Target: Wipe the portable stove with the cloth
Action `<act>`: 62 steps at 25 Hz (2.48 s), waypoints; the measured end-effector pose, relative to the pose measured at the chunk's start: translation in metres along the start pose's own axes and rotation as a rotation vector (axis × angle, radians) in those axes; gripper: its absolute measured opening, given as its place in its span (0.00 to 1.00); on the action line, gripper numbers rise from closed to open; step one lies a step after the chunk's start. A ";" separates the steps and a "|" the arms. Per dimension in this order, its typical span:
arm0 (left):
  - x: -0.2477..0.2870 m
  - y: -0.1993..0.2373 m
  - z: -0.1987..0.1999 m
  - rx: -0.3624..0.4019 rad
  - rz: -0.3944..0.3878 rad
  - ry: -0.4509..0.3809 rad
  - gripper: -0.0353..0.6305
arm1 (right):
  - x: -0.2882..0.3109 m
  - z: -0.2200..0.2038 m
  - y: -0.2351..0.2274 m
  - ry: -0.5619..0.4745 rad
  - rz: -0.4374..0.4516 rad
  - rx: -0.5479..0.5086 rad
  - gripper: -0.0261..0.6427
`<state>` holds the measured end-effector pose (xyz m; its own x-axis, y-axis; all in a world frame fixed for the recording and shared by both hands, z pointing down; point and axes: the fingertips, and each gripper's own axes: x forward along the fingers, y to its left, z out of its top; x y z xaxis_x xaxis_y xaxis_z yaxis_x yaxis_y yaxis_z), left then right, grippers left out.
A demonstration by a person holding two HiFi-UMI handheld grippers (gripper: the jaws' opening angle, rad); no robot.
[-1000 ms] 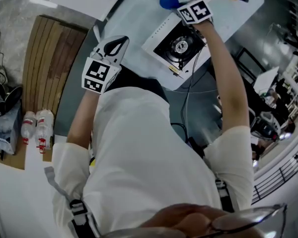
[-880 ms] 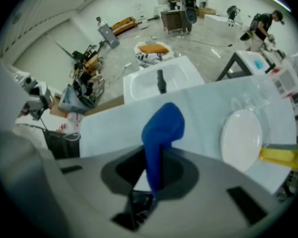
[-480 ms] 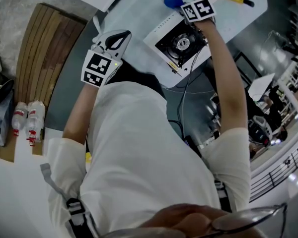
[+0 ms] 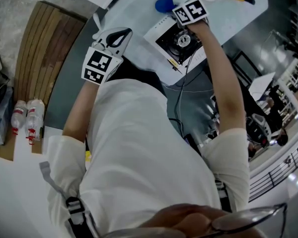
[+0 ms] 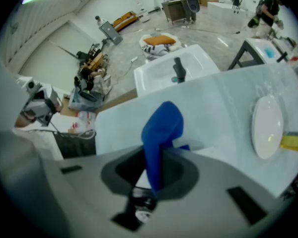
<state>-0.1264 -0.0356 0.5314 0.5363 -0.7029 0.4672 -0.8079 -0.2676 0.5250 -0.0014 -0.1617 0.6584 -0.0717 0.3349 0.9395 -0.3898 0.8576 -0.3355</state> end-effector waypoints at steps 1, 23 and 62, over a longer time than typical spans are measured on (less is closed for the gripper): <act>-0.001 0.000 0.000 0.000 0.000 -0.001 0.10 | 0.002 -0.001 0.006 0.003 0.008 -0.002 0.15; -0.020 0.006 -0.019 -0.020 0.027 0.000 0.10 | 0.041 -0.018 0.094 0.071 0.122 -0.043 0.15; 0.008 -0.085 -0.033 0.220 -0.174 0.174 0.10 | 0.021 -0.168 0.212 -0.476 0.220 0.471 0.15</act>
<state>-0.0450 0.0034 0.5141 0.6896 -0.5160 0.5081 -0.7234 -0.5230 0.4506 0.0690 0.0928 0.5957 -0.5461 0.1818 0.8178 -0.6688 0.4933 -0.5563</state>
